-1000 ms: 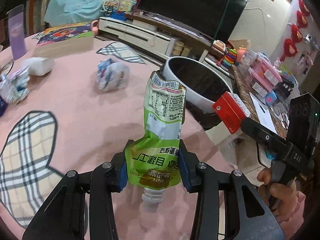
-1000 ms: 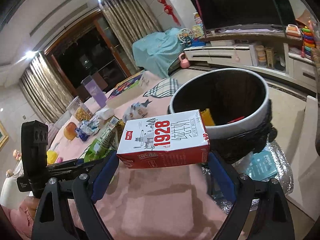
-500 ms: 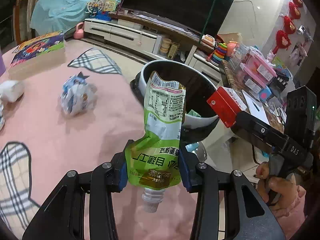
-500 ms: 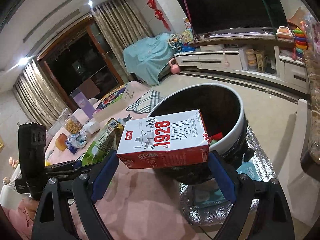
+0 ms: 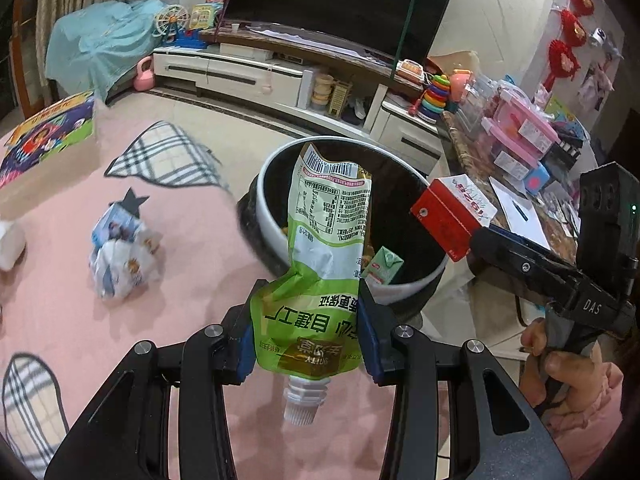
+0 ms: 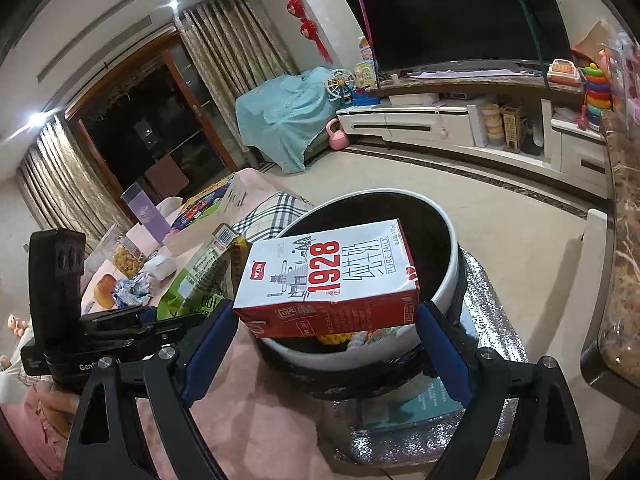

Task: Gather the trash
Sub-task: 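Carry the pouch and red carton over the trash bin, then open both tools to drop the pouch and carton into the bin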

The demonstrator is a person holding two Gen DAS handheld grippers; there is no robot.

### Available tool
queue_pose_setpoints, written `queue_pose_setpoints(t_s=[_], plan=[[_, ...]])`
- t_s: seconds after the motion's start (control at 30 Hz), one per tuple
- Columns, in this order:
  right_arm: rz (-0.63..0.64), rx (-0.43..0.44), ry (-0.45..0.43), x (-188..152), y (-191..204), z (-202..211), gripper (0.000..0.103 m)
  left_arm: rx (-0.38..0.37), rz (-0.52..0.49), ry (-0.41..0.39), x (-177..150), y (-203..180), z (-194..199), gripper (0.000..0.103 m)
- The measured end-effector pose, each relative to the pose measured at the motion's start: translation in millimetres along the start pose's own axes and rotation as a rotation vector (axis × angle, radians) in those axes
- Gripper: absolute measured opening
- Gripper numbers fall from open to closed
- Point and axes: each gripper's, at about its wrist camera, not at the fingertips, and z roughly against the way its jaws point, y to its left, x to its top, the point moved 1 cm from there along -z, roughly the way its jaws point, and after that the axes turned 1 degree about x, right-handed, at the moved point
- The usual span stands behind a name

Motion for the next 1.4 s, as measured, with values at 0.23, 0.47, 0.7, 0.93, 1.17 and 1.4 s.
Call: queue_pose_setpoints(t_s=[0.23,0.47,0.7,0.93,1.17,1.4], plan=[[-0.018,0.0,0.019,8,-13,-7,0.091,0.018,-0.031,0.003,15,-6,-12,0.04],[-0.014,-0.011,0.027,13,-18,-10,0.091,0.013,-0.037,0.012,29,-8,-22,0.04],[-0.016,-0.015,0.037,15,-20,-14,0.091,0.026,-0.058,0.018,34,-13,-31,0.04],[-0.014,-0.019,0.055,20,-21,-21,0.091,0.028,-0.07,0.033,36,-15,-39,0.04],[-0.021,-0.028,0.071,20,-23,-25,0.091,0.023,-0.065,0.037,40,-12,-43,0.041],[-0.045,-0.031,0.078,20,-22,-24,0.092,0.013,-0.045,0.026,39,-7,-41,0.05]])
